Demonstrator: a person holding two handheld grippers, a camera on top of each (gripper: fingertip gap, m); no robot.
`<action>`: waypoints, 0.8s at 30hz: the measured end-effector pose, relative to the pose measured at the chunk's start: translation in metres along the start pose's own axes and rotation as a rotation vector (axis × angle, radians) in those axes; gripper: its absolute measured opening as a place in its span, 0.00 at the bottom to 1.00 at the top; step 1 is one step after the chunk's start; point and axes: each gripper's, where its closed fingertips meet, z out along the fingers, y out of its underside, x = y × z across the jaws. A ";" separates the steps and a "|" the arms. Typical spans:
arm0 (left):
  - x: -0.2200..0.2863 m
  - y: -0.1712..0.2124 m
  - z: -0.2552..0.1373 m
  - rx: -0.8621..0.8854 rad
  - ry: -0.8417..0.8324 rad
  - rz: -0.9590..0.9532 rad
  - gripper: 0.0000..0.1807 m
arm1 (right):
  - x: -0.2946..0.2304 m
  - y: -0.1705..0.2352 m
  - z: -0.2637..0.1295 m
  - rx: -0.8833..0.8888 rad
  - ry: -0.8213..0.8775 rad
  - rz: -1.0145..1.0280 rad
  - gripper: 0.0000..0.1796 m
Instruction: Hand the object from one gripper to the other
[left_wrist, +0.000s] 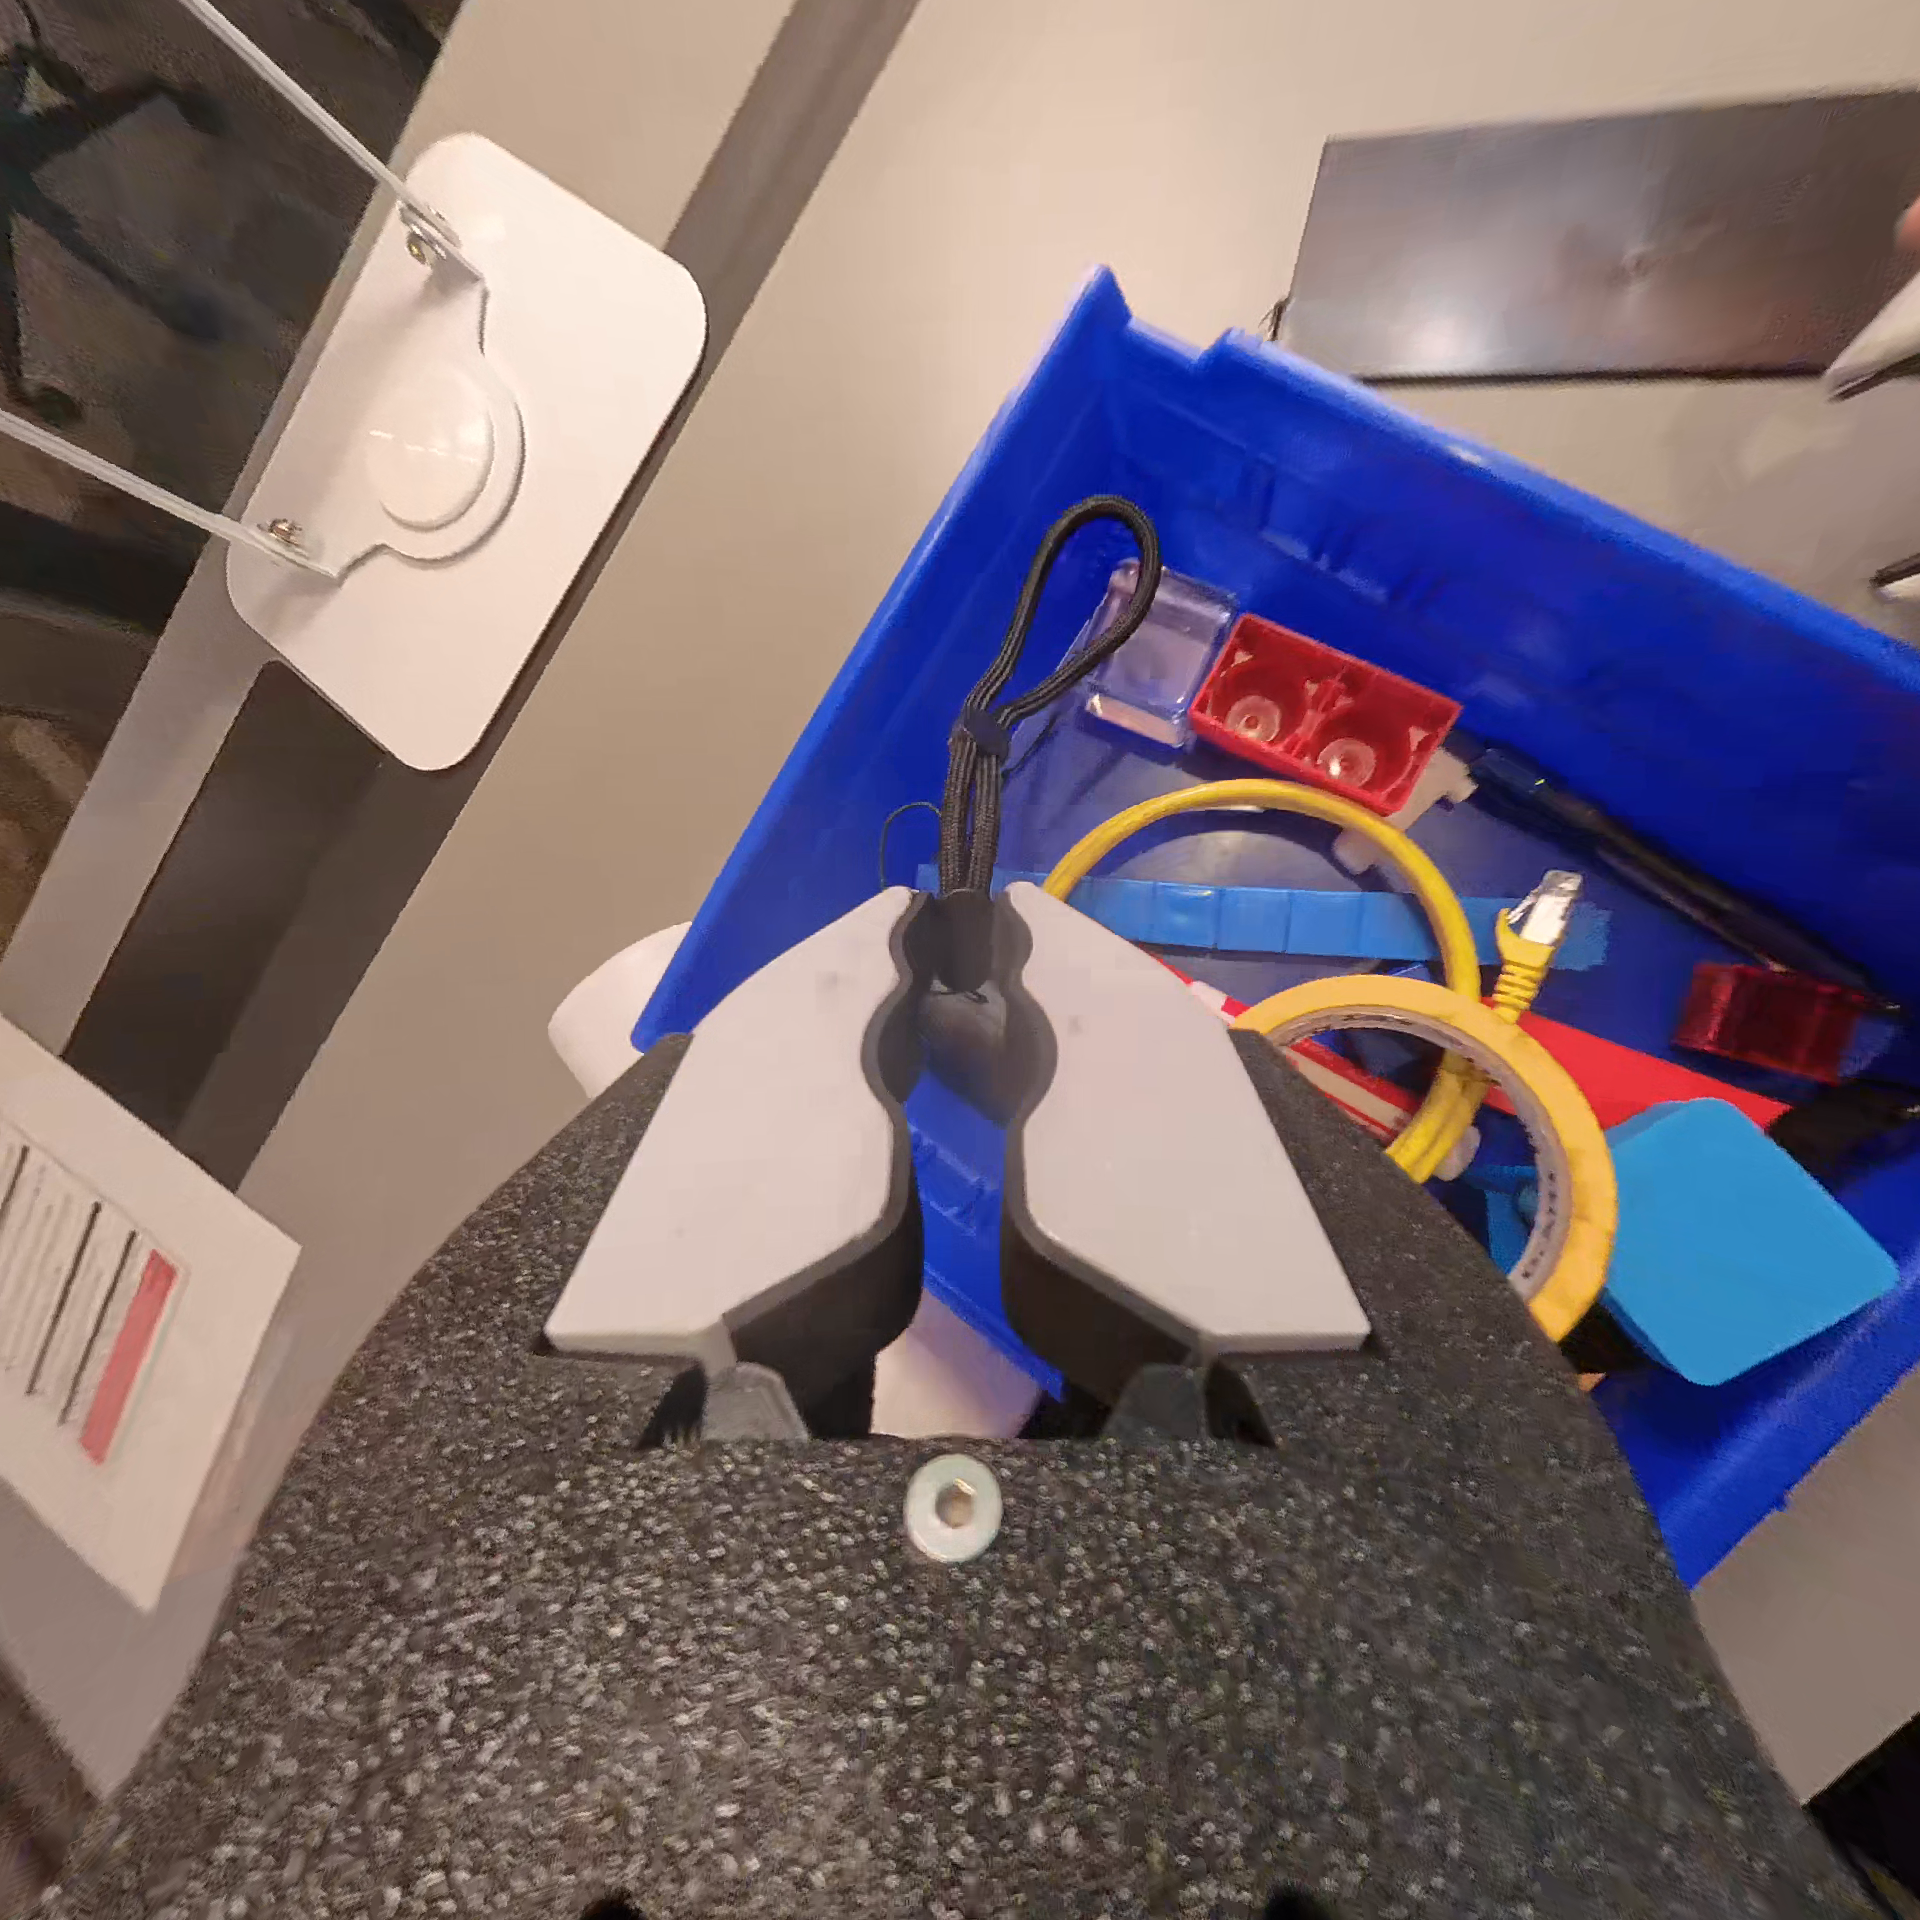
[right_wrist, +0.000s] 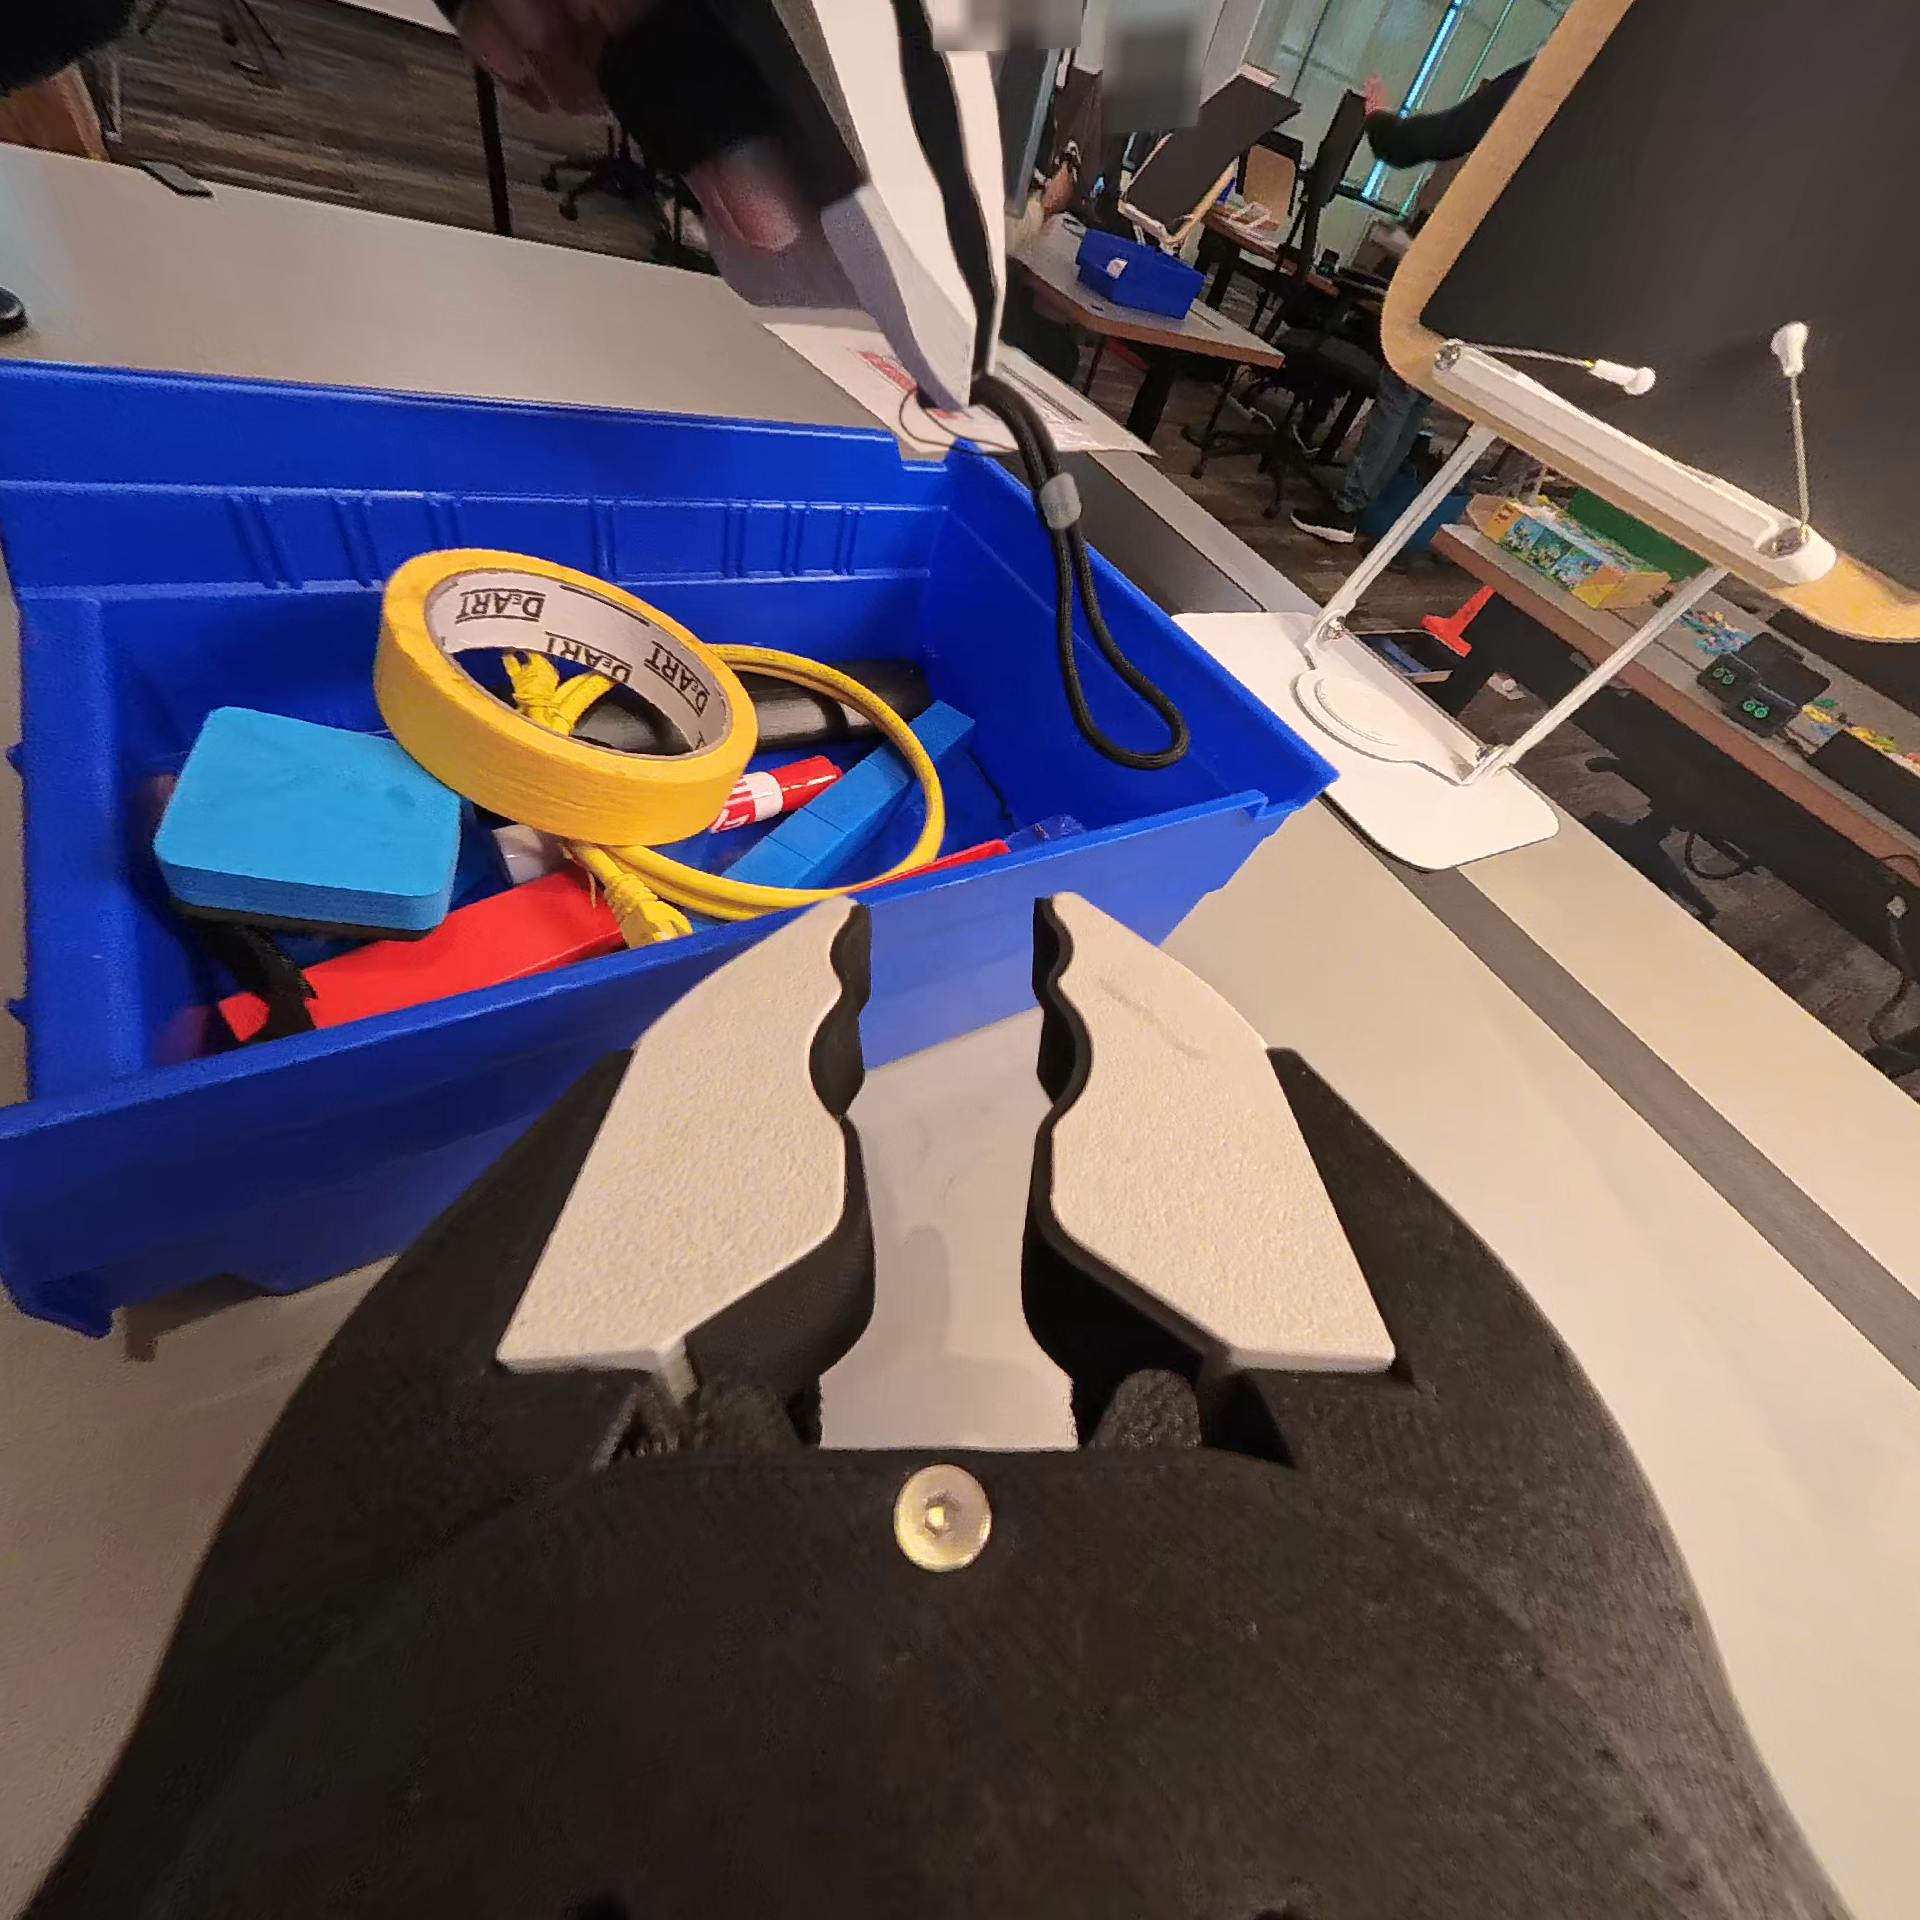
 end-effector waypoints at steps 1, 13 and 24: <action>0.003 0.000 -0.005 0.041 0.013 -0.018 0.06 | -0.003 -0.001 -0.001 0.006 -0.007 -0.003 0.16; 0.048 0.032 -0.049 0.461 0.227 -0.176 0.06 | -0.047 -0.012 -0.054 -0.077 0.062 -0.161 0.17; 0.065 0.029 -0.057 0.736 0.291 -0.301 0.07 | -0.097 0.009 -0.031 -0.317 0.357 -0.400 0.26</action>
